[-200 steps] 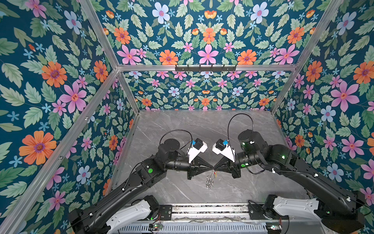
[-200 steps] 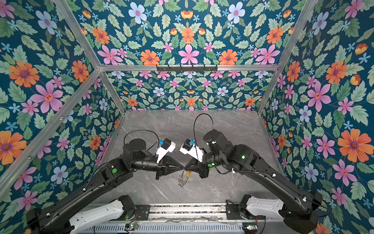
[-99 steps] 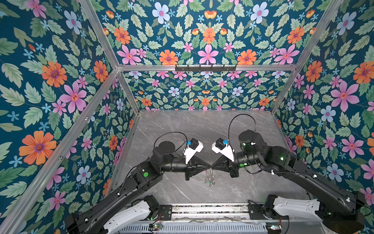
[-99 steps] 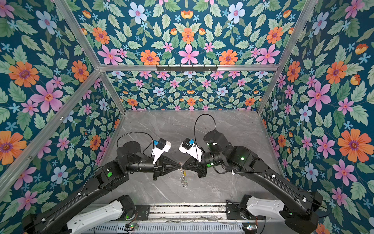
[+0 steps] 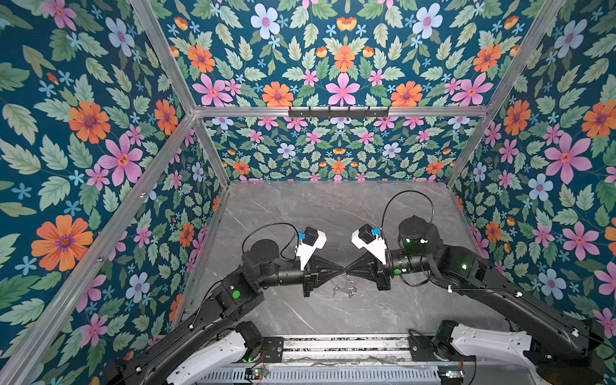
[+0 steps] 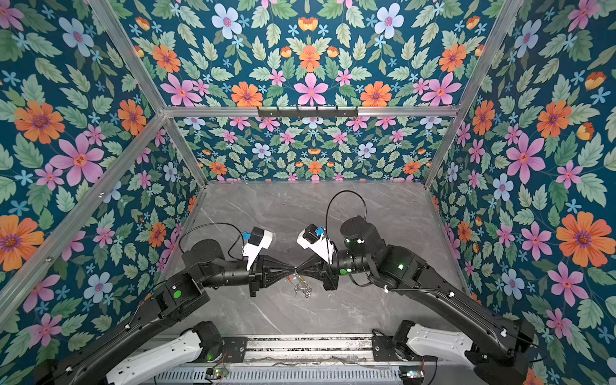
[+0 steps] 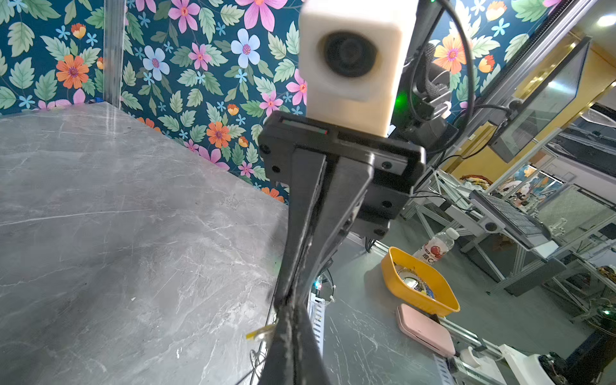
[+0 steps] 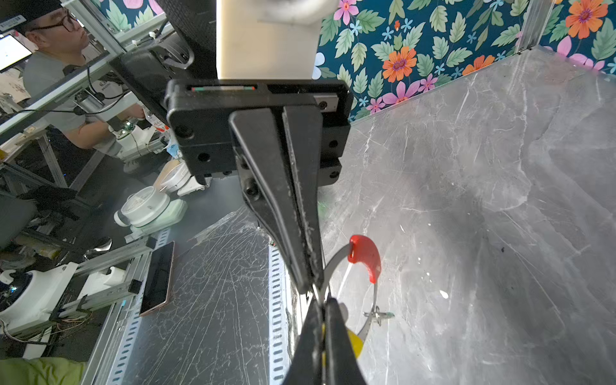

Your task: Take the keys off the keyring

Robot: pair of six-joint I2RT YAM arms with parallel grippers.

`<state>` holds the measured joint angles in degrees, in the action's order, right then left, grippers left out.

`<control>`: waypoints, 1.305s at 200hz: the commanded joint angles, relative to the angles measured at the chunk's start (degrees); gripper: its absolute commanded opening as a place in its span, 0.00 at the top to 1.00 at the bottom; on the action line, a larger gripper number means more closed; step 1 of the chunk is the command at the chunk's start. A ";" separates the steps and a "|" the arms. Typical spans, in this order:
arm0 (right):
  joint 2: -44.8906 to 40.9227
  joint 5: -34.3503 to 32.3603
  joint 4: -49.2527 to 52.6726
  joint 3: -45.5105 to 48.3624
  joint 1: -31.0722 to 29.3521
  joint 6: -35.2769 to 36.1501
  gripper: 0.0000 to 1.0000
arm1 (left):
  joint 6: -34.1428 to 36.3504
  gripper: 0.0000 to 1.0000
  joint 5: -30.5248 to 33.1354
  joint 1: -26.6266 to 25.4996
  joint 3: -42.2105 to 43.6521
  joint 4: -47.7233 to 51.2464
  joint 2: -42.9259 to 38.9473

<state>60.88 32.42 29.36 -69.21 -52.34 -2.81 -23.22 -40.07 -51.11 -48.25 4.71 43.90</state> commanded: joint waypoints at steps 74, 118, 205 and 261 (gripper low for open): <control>-1.03 -1.93 -3.10 1.10 -0.05 -1.54 0.90 | 0.39 1.00 -2.69 -0.13 -1.74 -4.81 0.65; -1.25 -1.75 -3.33 1.25 0.01 -1.81 0.91 | 0.83 1.00 -2.32 -0.15 -2.24 -4.11 0.31; -5.46 -7.60 -9.44 7.04 -0.03 -5.28 0.51 | 1.97 1.00 3.91 -0.13 -0.42 -3.05 -1.57; -10.02 -12.67 -15.90 12.98 -0.05 -7.74 0.43 | 0.43 1.00 11.06 -0.17 4.03 -8.20 -4.86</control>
<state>51.57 22.20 18.28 -57.47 -52.31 -8.86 -22.15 -33.41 -51.22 -45.25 1.58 39.88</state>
